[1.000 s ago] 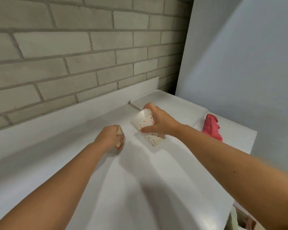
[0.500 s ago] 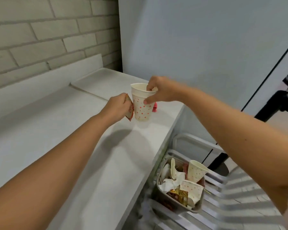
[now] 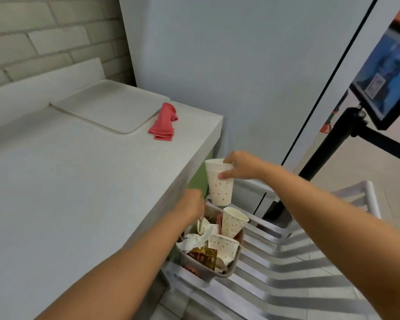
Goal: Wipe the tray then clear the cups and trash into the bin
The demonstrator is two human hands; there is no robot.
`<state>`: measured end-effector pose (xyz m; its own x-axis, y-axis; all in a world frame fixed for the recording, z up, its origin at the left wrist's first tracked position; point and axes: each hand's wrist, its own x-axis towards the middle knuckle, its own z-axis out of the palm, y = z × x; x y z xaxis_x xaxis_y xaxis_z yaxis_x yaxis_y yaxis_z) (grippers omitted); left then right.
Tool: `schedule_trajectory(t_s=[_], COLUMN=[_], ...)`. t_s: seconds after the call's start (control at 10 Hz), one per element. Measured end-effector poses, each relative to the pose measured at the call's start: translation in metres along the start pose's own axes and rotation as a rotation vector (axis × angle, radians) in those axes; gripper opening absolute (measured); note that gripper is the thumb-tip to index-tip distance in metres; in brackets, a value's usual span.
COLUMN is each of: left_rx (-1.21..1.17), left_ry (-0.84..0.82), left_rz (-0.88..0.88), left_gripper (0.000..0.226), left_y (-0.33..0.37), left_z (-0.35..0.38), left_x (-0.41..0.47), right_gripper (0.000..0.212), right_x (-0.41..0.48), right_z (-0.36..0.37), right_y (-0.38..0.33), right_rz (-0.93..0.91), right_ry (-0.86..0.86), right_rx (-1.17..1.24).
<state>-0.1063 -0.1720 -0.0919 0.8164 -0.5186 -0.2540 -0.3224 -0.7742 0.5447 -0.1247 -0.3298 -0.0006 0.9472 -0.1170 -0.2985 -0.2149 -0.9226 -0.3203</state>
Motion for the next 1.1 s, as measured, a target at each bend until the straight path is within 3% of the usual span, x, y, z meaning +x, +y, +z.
schedule_trajectory(t_s=[0.3,0.5,0.8,0.9,1.1], left_rx=[-0.070,-0.054,-0.033,-0.021,-0.007], left_ry=[-0.126,-0.140,-0.063,-0.057,-0.018], left_rz=[-0.281,-0.323,-0.320,-0.330,-0.299], left_gripper=[0.034,0.045,0.050,0.052,0.051], left_y=[-0.042,-0.054,-0.063,-0.065,-0.055], left_z=[0.049,0.052,0.041,0.037,0.034], left_x=[0.001,-0.008,-0.018,-0.022,-0.025], right_gripper=[0.050,0.052,0.063,0.076,0.082], right_x=[0.003,0.004,0.015,0.018,0.023], right_z=[0.098,0.136,0.176,0.177,0.162], right_y=[0.028,0.031,0.021,0.018,0.014], right_rz=[0.015,-0.047,-0.121,-0.135,-0.176], right_ry=[-0.313,-0.437,-0.393,-0.372,-0.341], right_rx=[0.000,-0.114,-0.077,-0.075,-0.150])
